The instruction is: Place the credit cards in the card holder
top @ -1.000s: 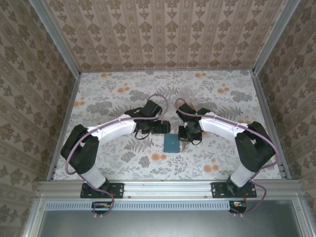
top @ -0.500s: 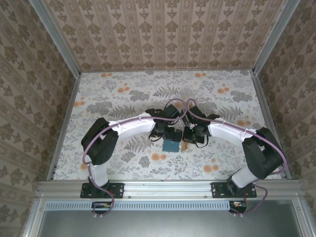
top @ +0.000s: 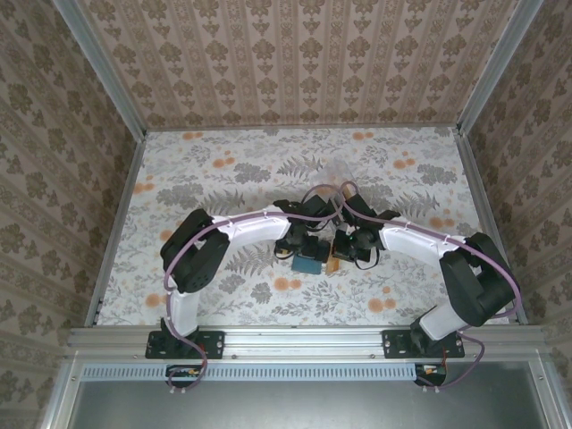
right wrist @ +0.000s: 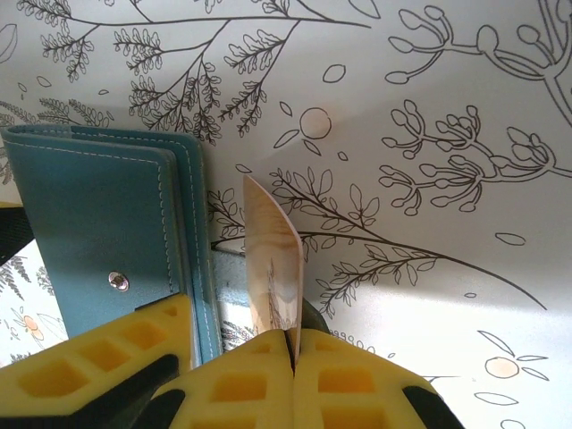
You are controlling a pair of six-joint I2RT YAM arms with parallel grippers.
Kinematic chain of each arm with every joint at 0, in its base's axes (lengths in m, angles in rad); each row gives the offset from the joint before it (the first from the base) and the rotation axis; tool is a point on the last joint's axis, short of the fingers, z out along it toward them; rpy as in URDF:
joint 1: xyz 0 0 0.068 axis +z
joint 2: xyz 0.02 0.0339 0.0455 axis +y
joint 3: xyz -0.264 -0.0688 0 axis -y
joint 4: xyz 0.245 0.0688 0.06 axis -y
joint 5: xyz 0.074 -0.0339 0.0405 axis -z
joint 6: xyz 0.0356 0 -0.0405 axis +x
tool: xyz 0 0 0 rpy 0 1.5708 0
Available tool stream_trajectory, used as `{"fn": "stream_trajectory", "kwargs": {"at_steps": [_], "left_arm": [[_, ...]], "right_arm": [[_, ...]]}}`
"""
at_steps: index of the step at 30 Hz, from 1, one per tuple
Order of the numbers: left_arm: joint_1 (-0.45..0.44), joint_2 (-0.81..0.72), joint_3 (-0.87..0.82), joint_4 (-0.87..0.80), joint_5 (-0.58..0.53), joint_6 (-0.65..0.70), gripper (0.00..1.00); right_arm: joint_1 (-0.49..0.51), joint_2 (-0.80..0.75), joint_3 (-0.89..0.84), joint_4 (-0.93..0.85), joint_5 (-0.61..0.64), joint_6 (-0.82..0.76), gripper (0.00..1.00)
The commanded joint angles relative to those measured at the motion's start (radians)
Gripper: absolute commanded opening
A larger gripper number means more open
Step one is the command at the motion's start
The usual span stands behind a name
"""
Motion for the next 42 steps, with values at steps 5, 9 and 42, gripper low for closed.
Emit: {"fn": "stream_trajectory", "kwargs": {"at_steps": [5,9,42], "left_arm": [[-0.015,0.016,0.03,-0.07,-0.081,-0.02,1.0],[-0.015,-0.008,0.027,-0.087,-0.123,-0.024,0.97],[-0.009,0.001,-0.008,-0.037,-0.104,-0.016,0.96]], "right_arm": [[0.002,0.035,-0.024,-0.027,0.051,0.013,0.0],[0.002,0.05,-0.016,-0.043,0.071,0.01,0.0],[0.002,0.097,0.001,-0.064,0.117,0.01,0.0]]}}
